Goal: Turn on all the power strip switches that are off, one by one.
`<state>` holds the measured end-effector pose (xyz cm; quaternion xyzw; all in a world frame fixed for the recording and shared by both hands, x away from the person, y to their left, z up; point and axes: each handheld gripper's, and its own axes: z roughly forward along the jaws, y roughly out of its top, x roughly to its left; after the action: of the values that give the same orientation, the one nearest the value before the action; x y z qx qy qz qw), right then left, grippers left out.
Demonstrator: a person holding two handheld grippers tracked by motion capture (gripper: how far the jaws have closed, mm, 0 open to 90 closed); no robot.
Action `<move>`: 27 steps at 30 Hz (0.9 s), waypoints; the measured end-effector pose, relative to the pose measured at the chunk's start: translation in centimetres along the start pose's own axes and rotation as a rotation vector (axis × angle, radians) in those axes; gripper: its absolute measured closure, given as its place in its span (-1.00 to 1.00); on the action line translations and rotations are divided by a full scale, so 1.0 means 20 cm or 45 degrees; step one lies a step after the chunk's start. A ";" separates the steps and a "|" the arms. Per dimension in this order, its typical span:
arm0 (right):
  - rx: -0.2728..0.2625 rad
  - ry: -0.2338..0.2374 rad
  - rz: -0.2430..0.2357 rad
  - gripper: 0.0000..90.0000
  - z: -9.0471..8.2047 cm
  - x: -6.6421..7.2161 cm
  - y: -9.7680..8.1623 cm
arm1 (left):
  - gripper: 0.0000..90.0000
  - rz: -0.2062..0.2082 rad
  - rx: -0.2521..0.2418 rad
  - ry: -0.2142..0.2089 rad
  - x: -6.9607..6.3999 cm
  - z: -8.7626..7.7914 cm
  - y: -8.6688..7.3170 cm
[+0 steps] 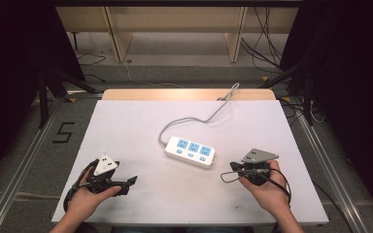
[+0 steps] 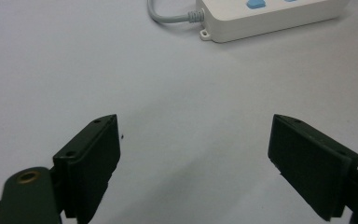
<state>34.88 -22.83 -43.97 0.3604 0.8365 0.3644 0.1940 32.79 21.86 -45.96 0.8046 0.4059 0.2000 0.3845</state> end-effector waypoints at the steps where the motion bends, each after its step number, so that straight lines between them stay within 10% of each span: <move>1: 0.009 0.003 -0.008 1.00 0.01 0.00 0.03 | -0.63 0.000 -0.003 -0.001 0.00 0.00 0.00; 27: 0.133 0.055 -0.117 1.00 0.15 0.00 0.38 | -0.63 -0.011 -0.014 0.001 0.00 0.01 0.01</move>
<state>40.12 -17.74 -40.17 0.3235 0.8739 0.3188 0.1734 32.90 21.72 -45.93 0.8007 0.4084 0.2010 0.3896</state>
